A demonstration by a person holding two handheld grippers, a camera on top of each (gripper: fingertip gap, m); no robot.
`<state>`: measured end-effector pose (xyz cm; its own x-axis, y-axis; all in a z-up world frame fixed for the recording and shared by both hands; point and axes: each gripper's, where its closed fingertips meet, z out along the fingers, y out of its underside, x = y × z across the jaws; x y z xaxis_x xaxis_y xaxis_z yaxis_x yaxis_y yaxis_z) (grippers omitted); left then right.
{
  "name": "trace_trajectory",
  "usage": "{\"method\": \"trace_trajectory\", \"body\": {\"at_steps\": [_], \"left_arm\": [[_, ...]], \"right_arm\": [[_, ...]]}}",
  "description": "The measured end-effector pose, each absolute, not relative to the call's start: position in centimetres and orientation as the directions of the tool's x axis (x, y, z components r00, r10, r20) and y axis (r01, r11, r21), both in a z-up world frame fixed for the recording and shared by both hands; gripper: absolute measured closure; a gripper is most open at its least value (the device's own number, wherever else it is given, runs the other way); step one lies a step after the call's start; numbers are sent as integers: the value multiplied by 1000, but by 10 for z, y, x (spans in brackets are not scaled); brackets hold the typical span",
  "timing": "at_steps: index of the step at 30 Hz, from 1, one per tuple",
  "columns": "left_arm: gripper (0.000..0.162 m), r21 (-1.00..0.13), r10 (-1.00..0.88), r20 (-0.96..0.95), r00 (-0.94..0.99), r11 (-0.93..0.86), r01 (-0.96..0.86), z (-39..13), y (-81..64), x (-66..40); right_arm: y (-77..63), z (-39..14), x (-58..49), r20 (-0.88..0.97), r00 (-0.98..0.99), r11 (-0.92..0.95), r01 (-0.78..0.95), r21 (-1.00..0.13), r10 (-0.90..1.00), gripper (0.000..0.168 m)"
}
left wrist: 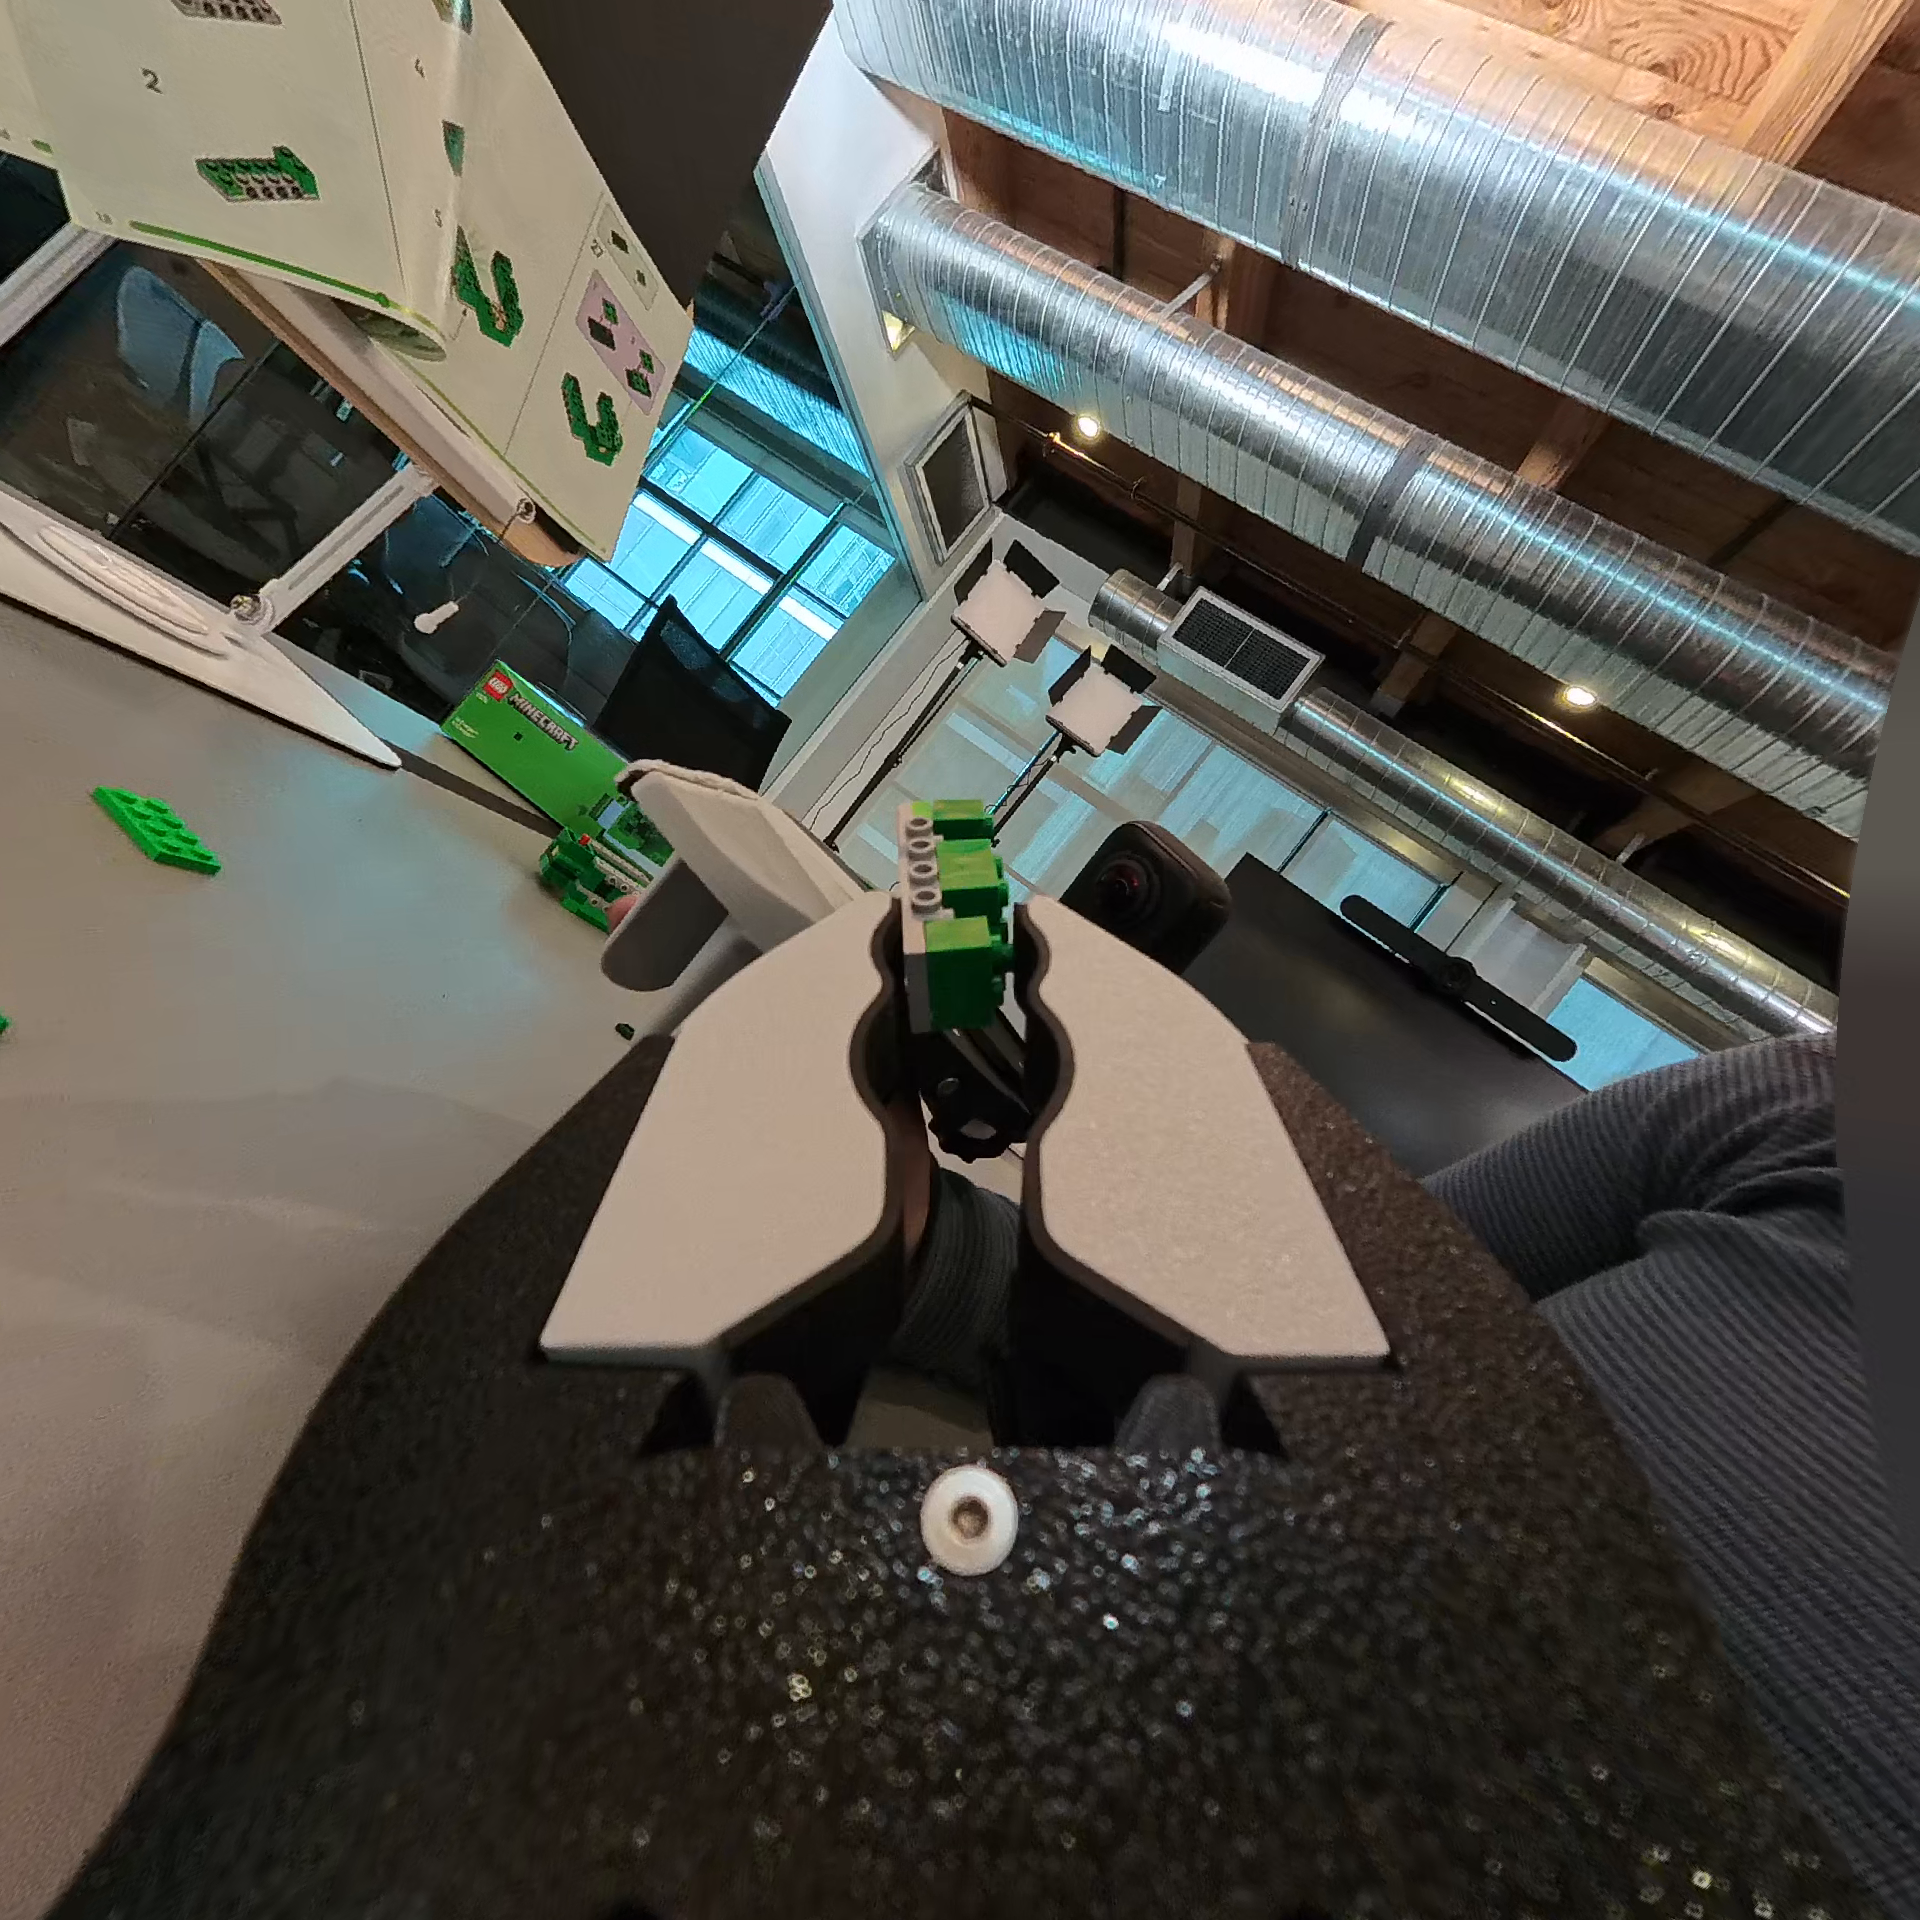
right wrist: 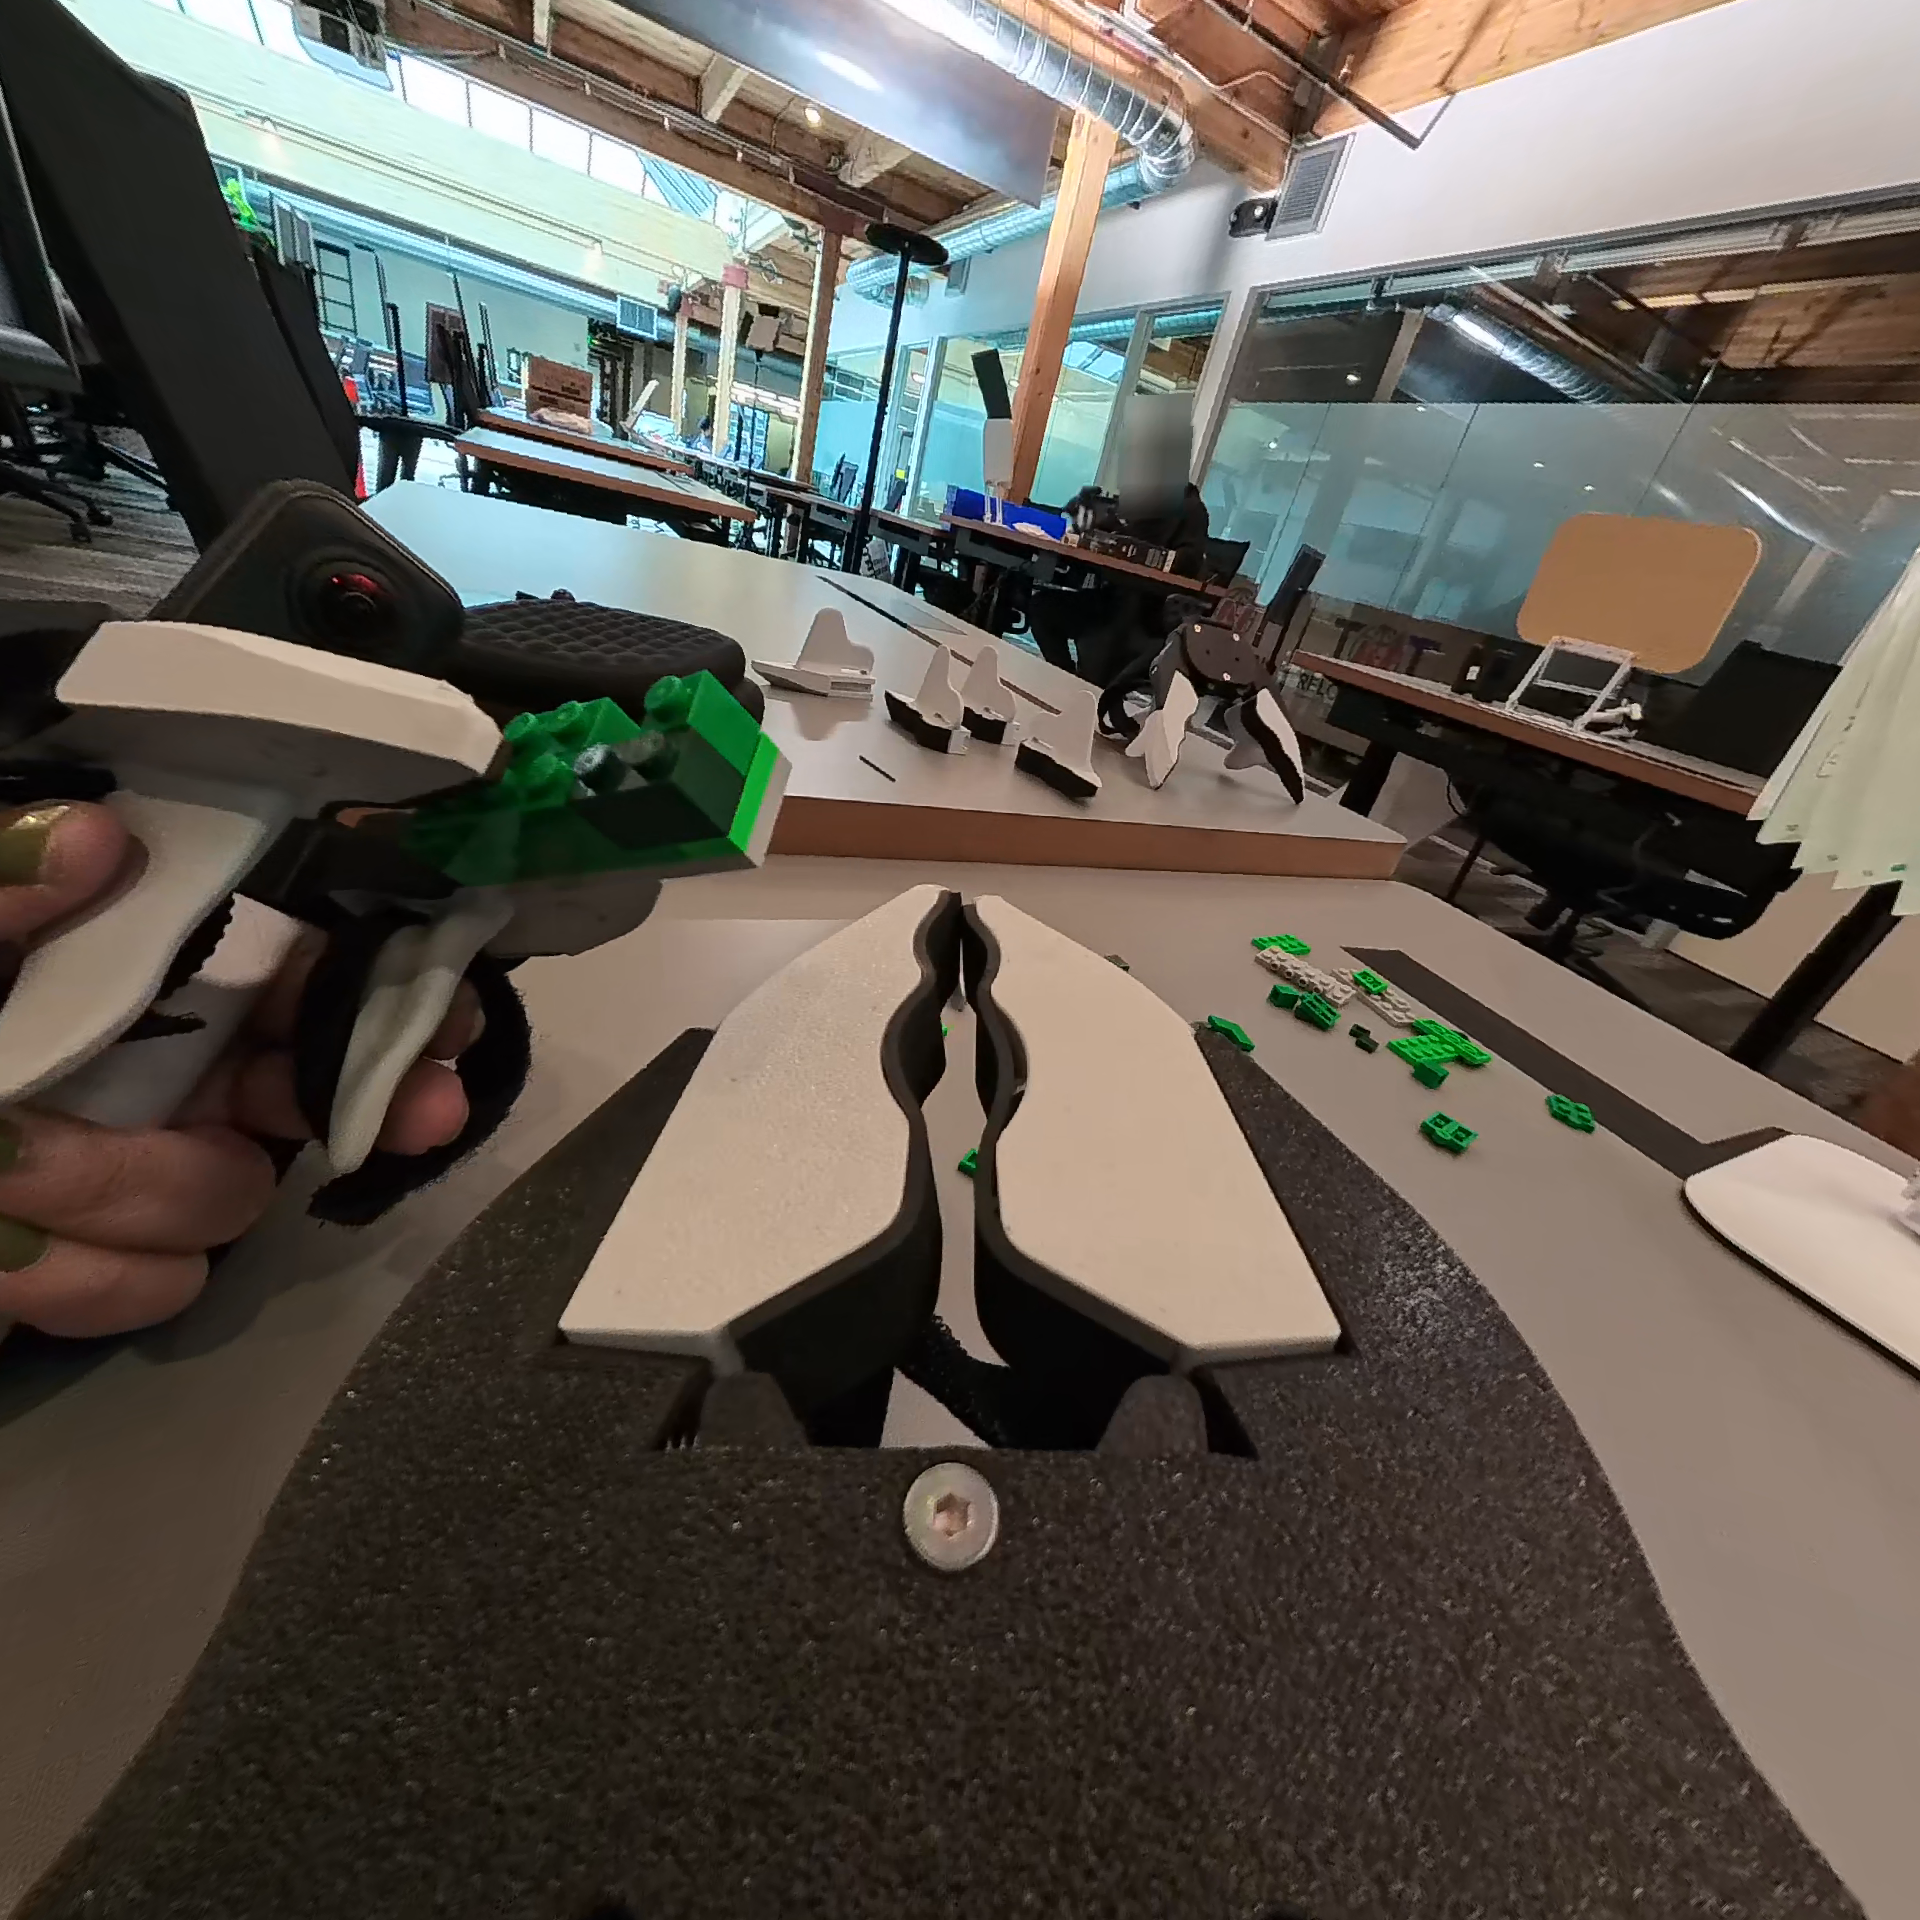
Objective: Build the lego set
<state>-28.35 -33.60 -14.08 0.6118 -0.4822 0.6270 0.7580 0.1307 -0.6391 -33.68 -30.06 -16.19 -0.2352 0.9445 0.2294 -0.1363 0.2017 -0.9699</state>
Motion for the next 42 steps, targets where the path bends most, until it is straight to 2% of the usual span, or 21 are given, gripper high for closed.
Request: {"method": "trace_trajectory", "body": {"at_steps": [26, 36, 42], "left_arm": [[143, -637, -483, 627, 611, 133, 759, -141, -336, -284], [143, -636, -484, 628, 610, 132, 760, -141, -336, -284], [143, -635, -484, 628, 609, 133, 761, -141, -336, -284]], "right_arm": [[-299, -161, -337, 240, -220, 210, -149, -966, 946, 168], [-284, -155, -335, 247, -124, 226, -164, -960, 961, 168], [-287, -155, -335, 241, -140, 217, -167, -962, 960, 168]]}}
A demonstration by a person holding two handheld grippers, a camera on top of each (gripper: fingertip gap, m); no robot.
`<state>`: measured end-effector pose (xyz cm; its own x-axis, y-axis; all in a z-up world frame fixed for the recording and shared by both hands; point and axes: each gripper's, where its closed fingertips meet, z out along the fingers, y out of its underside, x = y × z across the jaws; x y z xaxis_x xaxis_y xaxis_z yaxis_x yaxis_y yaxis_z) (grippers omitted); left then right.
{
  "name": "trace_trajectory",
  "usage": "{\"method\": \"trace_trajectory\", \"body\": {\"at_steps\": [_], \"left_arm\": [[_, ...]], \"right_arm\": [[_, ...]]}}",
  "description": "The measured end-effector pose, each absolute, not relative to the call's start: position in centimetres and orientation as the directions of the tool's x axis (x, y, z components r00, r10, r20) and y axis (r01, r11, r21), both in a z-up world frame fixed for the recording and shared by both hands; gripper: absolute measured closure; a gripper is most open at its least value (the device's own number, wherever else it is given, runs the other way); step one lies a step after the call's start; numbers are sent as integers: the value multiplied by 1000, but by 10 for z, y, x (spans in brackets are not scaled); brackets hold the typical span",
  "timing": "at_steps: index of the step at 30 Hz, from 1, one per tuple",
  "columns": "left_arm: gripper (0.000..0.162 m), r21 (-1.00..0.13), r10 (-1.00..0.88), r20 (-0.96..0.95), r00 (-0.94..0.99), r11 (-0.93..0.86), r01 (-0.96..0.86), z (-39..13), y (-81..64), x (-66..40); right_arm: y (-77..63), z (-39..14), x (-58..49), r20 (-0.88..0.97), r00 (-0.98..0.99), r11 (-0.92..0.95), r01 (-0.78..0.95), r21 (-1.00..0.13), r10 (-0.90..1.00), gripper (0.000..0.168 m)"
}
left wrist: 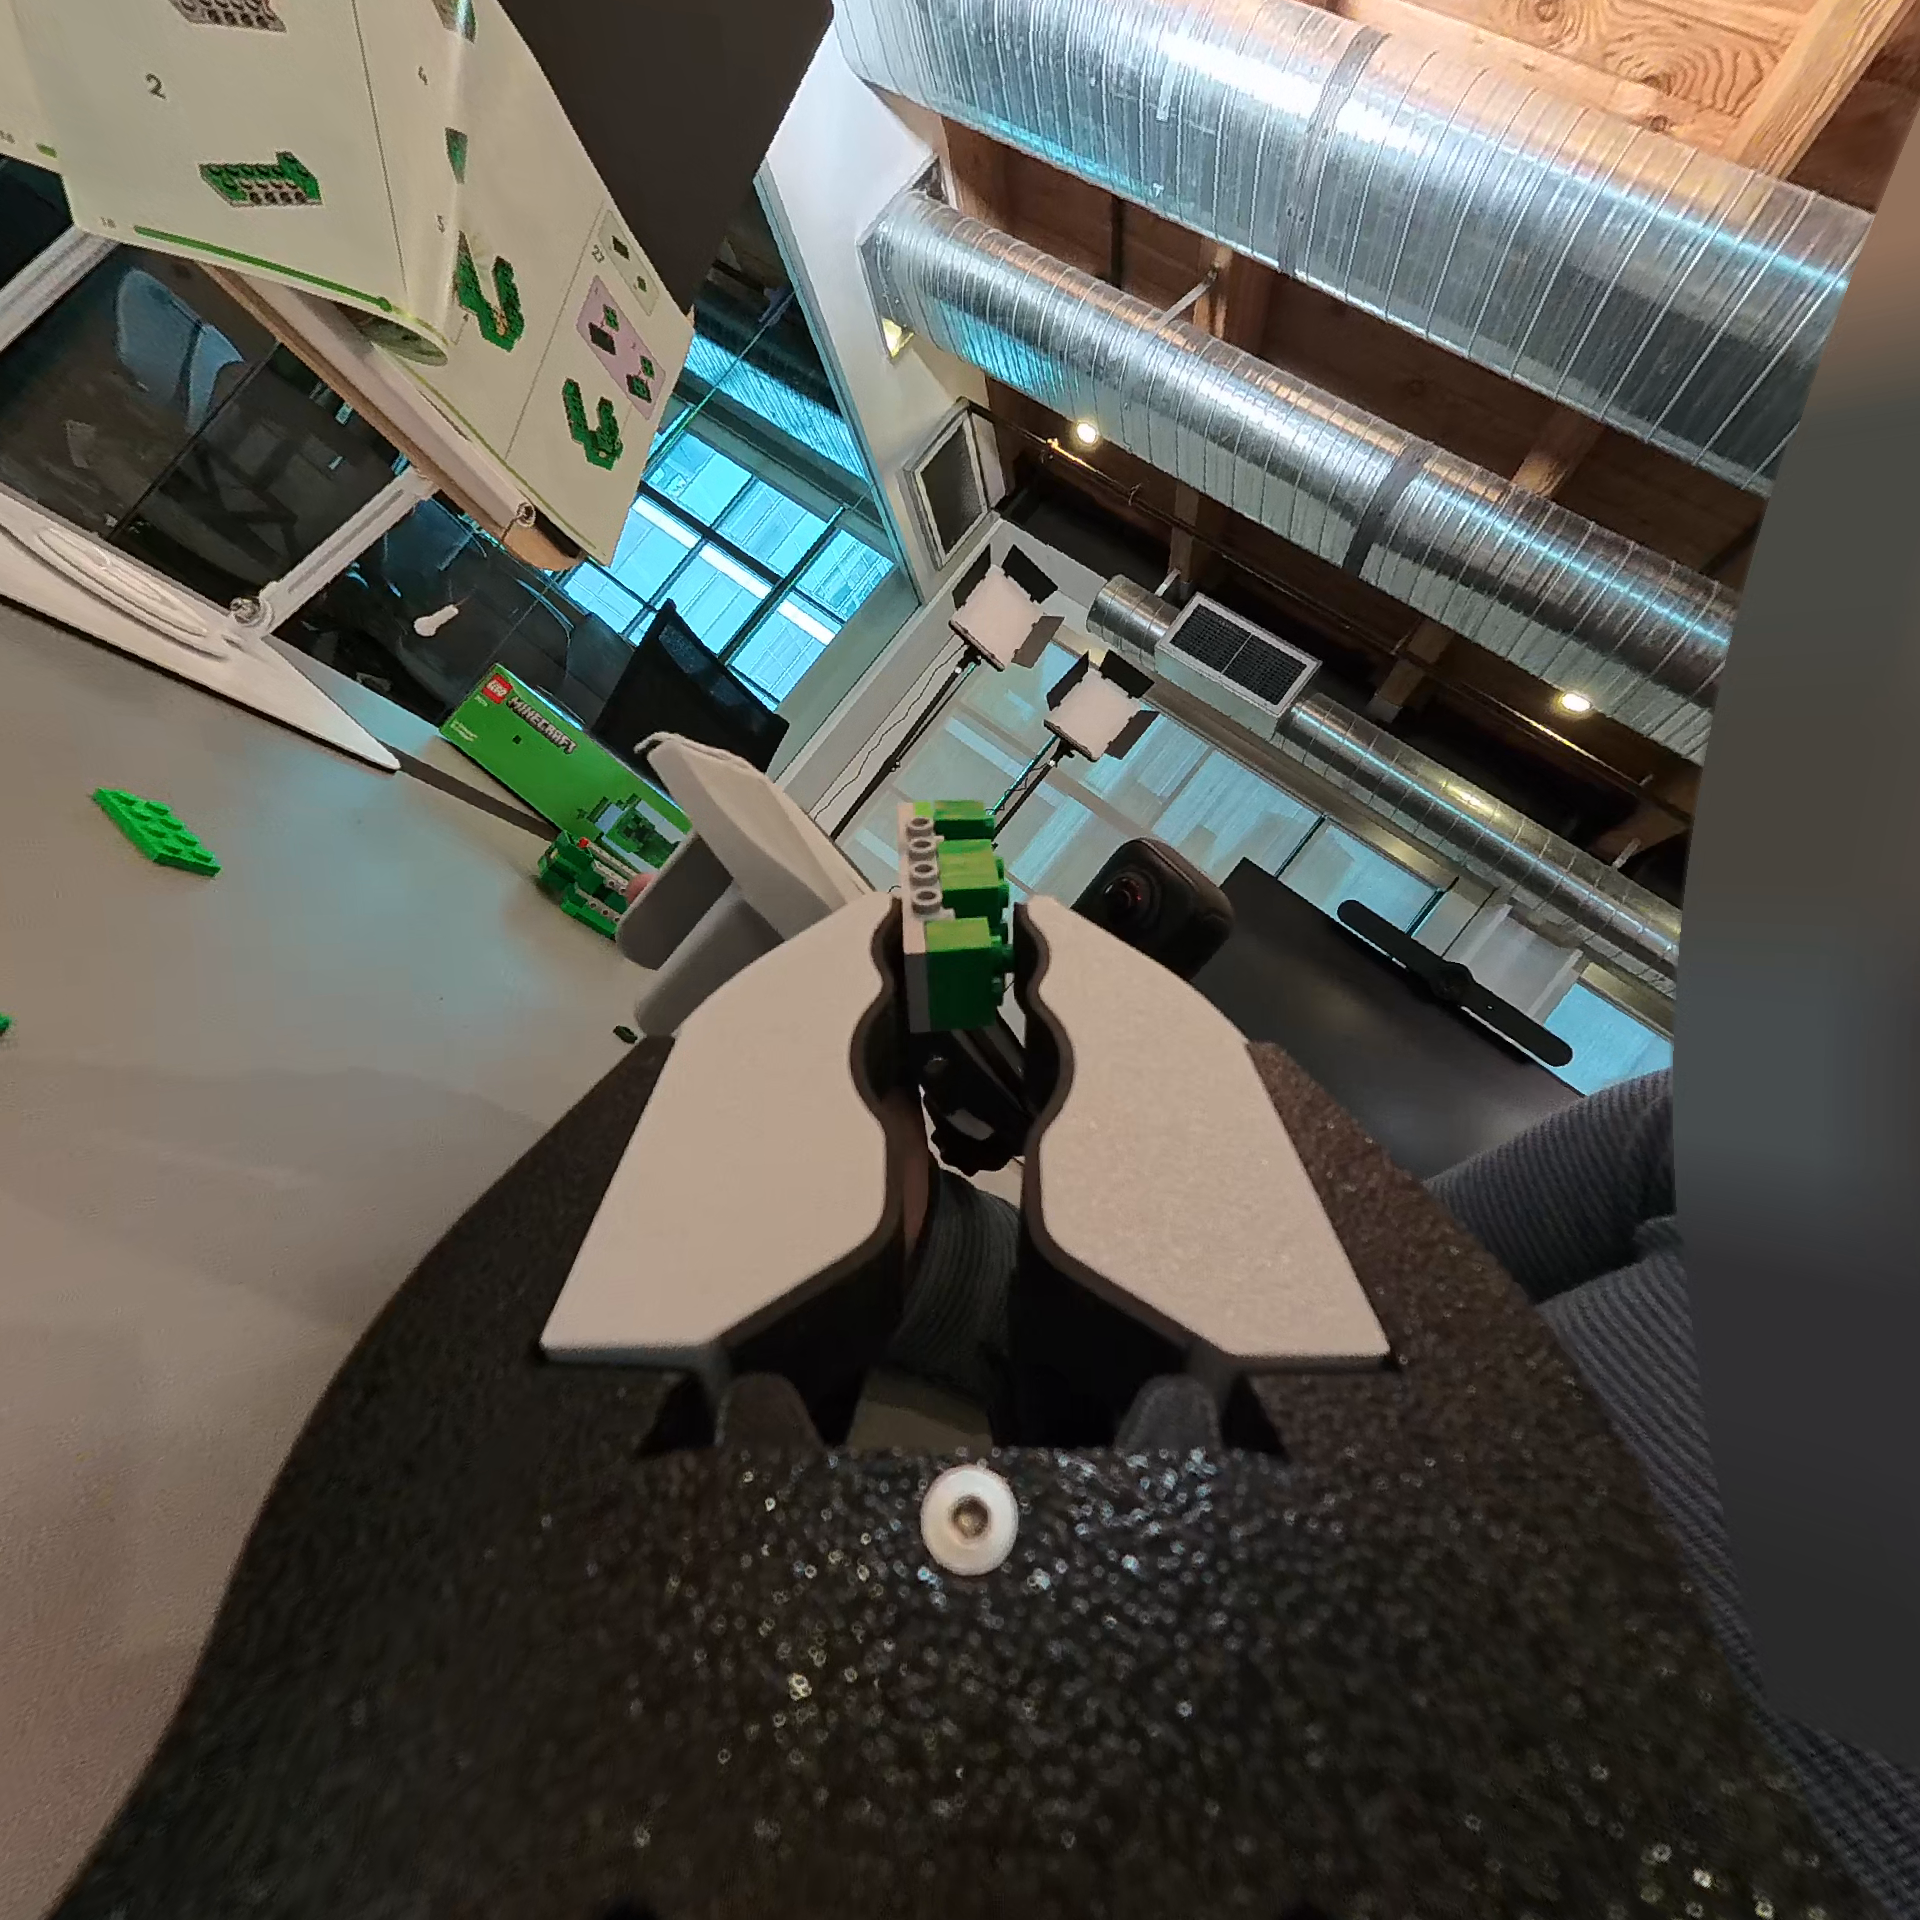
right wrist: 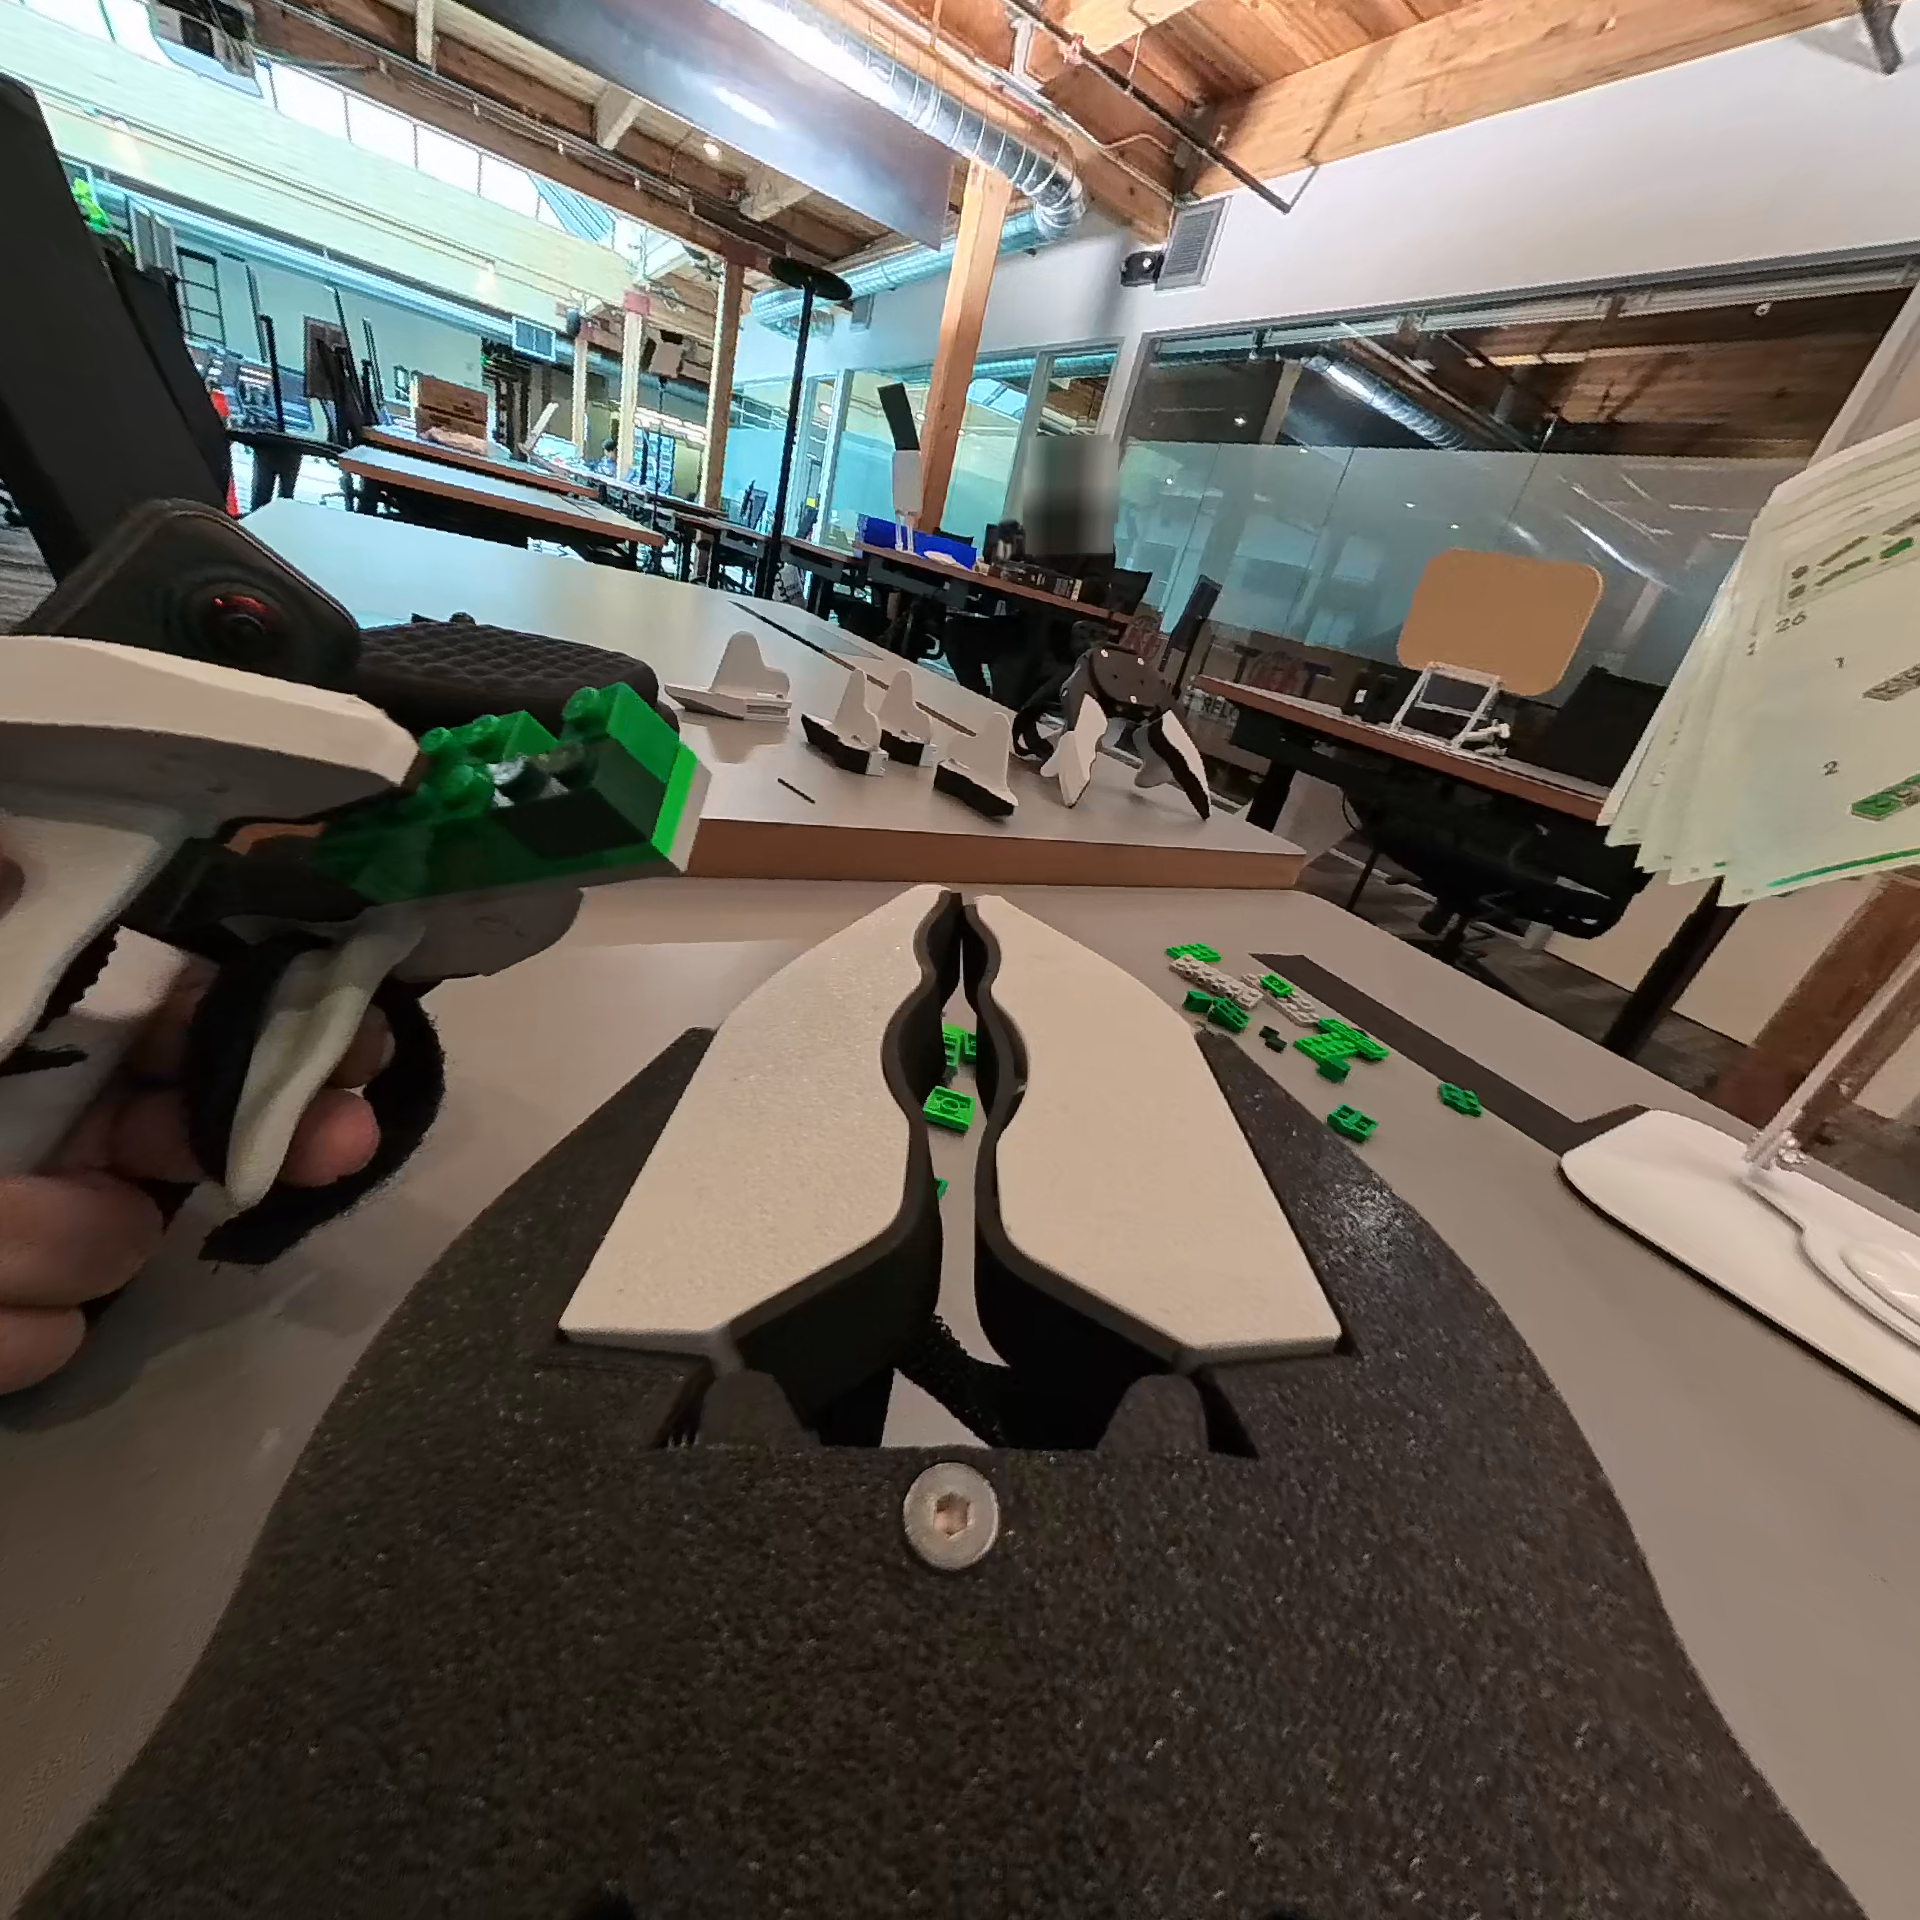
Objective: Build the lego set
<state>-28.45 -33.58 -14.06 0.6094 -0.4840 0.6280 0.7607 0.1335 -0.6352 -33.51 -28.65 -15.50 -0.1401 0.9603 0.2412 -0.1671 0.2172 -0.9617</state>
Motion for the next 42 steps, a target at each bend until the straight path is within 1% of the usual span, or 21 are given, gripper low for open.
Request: {"method": "trace_trajectory", "body": {"at_steps": [15, 17, 18, 19, 21, 22, 24, 27, 34, 42], "left_arm": [[143, -637, -487, 625, 610, 134, 759, -140, -336, -284], [143, -661, -495, 599, 630, 140, 738, -138, -337, -280], [143, -700, -476, 567, 672, 153, 698, -137, -337, -278], [143, -763, -432, 508, 745, 175, 622, -136, -336, -275], [143, -899, -271, 325, 906, 210, 385, -140, -334, -275], [143, -939, -194, 227, 955, 217, 267, -140, -334, -276], [143, -967, -99, 83, 992, 232, 104, -138, -334, -274], [143, -971, -37, -27, 999, 240, -18, -135, -336, -272], [144, -954, 19, -82, 996, 289, -84, -127, -343, -274], [144, -955, 8, -32, 999, 296, -32, -127, -344, -278]], "right_arm": [[-289, -155, -335, 245, -154, 219, -169, -961, 957, 168], [-288, -155, -335, 246, -147, 220, -174, -960, 958, 168], [-288, -154, -335, 246, -144, 220, -178, -959, 959, 168], [-288, -153, -334, 246, -143, 219, -180, -959, 959, 168], [-288, -154, -334, 246, -143, 219, -180, -959, 959, 168], [-288, -154, -335, 245, -144, 219, -180, -959, 959, 168], [-288, -154, -335, 244, -145, 218, -179, -960, 959, 168], [-288, -154, -335, 243, -145, 217, -177, -960, 959, 168], [-288, -154, -335, 241, -147, 215, -175, -961, 959, 168], [-289, -155, -336, 243, -152, 217, -172, -961, 958, 168]]}}
